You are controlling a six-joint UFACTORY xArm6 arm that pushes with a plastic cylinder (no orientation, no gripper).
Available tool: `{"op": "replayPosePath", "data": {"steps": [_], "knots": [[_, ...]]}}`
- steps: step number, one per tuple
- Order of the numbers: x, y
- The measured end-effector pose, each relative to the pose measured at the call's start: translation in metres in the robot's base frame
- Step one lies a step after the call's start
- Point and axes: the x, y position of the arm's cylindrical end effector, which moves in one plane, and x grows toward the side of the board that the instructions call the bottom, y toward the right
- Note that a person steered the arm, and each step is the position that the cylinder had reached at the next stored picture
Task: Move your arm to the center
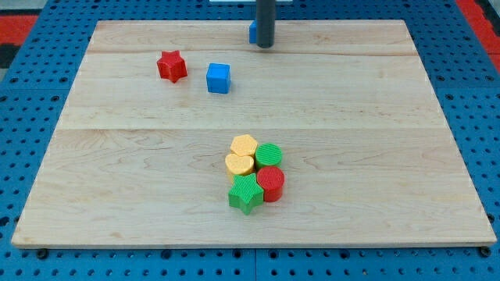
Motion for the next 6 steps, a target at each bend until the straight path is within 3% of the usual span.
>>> {"op": "replayPosePath", "data": {"steps": [2,3,6], "knots": [[0.111,0.004],[0.136,-0.027],[0.081,-0.076]]}}
